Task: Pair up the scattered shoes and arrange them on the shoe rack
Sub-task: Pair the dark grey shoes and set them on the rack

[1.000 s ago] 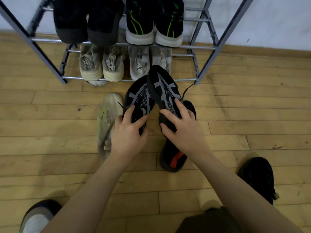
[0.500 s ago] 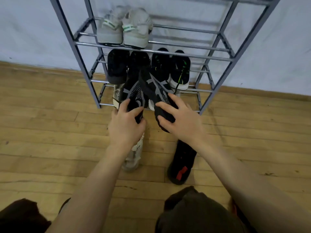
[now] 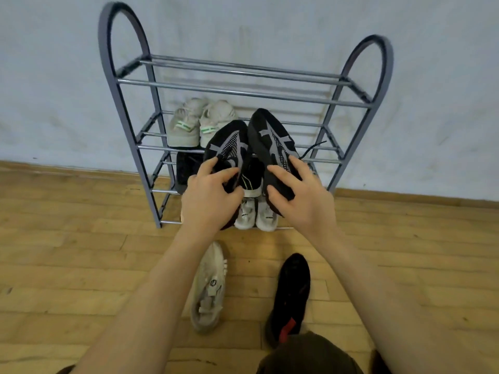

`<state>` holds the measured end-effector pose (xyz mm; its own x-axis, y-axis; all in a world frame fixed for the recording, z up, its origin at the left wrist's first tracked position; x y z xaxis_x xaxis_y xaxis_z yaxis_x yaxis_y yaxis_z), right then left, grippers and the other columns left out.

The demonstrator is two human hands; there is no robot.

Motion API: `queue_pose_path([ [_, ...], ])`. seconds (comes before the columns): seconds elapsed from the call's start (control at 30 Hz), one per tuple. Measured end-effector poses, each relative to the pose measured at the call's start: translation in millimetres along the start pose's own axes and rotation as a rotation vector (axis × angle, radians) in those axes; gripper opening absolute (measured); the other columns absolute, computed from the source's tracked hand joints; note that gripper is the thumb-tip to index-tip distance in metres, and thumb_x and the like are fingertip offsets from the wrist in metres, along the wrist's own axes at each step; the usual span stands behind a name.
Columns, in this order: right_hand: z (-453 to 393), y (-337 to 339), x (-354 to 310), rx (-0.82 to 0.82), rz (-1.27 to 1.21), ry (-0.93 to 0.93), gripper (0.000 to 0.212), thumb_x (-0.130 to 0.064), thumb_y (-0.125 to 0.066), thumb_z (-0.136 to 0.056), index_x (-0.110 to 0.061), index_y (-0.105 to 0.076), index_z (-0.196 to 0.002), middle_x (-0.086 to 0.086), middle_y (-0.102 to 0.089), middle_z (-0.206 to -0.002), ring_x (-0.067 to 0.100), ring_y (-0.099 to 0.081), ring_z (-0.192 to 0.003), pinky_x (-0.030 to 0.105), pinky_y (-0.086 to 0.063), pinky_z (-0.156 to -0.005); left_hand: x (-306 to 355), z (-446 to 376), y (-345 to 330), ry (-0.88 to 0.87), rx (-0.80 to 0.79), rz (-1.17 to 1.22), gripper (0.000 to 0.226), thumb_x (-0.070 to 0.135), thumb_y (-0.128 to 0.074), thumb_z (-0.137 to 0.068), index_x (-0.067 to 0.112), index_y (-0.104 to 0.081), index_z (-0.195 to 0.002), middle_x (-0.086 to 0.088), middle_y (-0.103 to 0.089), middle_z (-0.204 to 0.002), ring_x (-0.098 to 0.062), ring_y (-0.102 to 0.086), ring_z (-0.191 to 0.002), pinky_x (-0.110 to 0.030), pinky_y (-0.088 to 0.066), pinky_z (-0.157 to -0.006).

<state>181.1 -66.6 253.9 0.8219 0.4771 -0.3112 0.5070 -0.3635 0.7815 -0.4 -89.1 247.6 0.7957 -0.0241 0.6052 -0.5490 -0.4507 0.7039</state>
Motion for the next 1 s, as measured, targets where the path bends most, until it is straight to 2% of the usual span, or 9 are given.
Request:
queue_pose_path([
  [0.07,-10,-1,10,0.005,0.006,-0.019,0.042,-0.048,-0.049,-0.086,-0.039,-0.053,-0.127,0.004,-0.042,-0.144,0.03,-0.05,-0.12,0.044,-0.055,-0.073,7,-20,-4,0.006,-0.04,-0.003,0.042,0.04,-0.063,-0.08,0.036,-0.059,-0.121,0.002,-0.038,-0.145,-0.03,-0.044,-0.124,-0.044,-0.047,-0.09],
  [0.2,-30,-14,29,0.022,0.013,-0.065,0.05,-0.057,-0.037,-0.084,-0.039,-0.053,-0.127,0.004,-0.044,-0.142,0.03,-0.053,-0.117,0.042,-0.055,-0.07,18,-55,-21,-0.025,-0.094,-0.001,0.04,0.038,-0.064,-0.079,0.036,-0.061,-0.119,0.003,-0.04,-0.144,-0.029,-0.043,-0.125,-0.043,-0.045,-0.092],
  [0.3,-48,-26,45,0.04,0.008,-0.094,0.049,-0.057,-0.038,-0.084,-0.039,-0.053,-0.128,0.004,-0.046,-0.141,0.029,-0.056,-0.113,0.041,-0.056,-0.069,20,-80,-42,-0.03,-0.105,-0.009,0.042,0.034,-0.064,-0.078,0.032,-0.061,-0.119,0.002,-0.039,-0.144,-0.029,-0.043,-0.124,-0.042,-0.045,-0.092],
  [0.47,-96,-44,74,-0.006,0.031,-0.152,0.043,-0.048,-0.051,-0.089,-0.042,-0.048,-0.131,0.003,-0.04,-0.146,0.03,-0.046,-0.125,0.043,-0.053,-0.081,26,-133,-74,-0.039,-0.12,-0.013,0.039,0.031,-0.064,-0.079,0.029,-0.063,-0.118,0.001,-0.038,-0.145,-0.028,-0.045,-0.123,-0.039,-0.043,-0.094],
  [0.57,-123,-56,92,-0.062,0.052,-0.221,0.044,-0.05,-0.049,-0.089,-0.045,-0.044,-0.133,0.0,-0.034,-0.149,0.029,-0.038,-0.131,0.045,-0.048,-0.09,29,-165,-91,-0.038,-0.163,-0.028,0.04,0.03,-0.063,-0.078,0.03,-0.063,-0.118,-0.001,-0.039,-0.145,-0.031,-0.044,-0.123,-0.044,-0.042,-0.096],
  [0.7,-143,-76,111,-0.153,0.075,-0.264,0.046,-0.051,-0.048,-0.09,-0.046,-0.041,-0.135,-0.001,-0.028,-0.152,0.029,-0.031,-0.133,0.044,-0.045,-0.092,31,-187,-114,-0.004,-0.228,-0.064,0.037,0.029,-0.06,-0.08,0.03,-0.063,-0.117,-0.006,-0.038,-0.142,-0.039,-0.04,-0.122,-0.047,-0.04,-0.097],
  [0.8,-145,-91,118,-0.235,0.073,-0.256,0.047,-0.051,-0.048,-0.09,-0.045,-0.039,-0.136,0.0,-0.025,-0.153,0.034,-0.025,-0.134,0.046,-0.042,-0.093,22,-189,-126,0.017,-0.387,-0.107,0.039,0.037,-0.05,-0.088,0.032,-0.055,-0.126,-0.009,-0.033,-0.144,-0.042,-0.032,-0.127,-0.049,-0.032,-0.104],
  [0.9,-140,-94,118,-0.216,0.022,-0.245,0.047,-0.05,-0.048,-0.09,-0.044,-0.039,-0.137,0.003,-0.022,-0.154,0.036,-0.019,-0.136,0.051,-0.041,-0.098,12,-181,-118,-0.03,-0.467,-0.089,0.052,0.049,-0.047,-0.09,0.036,-0.037,-0.139,-0.009,-0.015,-0.155,-0.039,-0.016,-0.138,-0.049,-0.022,-0.11],
  [1.0,-129,-93,115,-0.157,0.058,-0.217,0.051,-0.05,-0.049,-0.089,-0.044,-0.037,-0.138,0.006,-0.013,-0.156,0.037,-0.009,-0.141,0.057,-0.031,-0.106,4,-162,-108,-0.149,-0.532,-0.203,0.066,0.059,-0.048,-0.085,0.043,-0.02,-0.143,-0.004,-0.005,-0.157,-0.037,-0.01,-0.14,-0.05,-0.025,-0.109],
])
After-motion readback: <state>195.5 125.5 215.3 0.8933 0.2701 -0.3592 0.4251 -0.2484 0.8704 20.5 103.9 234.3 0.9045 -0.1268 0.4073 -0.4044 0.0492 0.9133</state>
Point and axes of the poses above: each hand's wrist, its own z-axis away from the middle knuckle, its own y-axis out of the back of the hand, x = y × z, the point moved 3 cm from there along -z, towards the middle knuckle
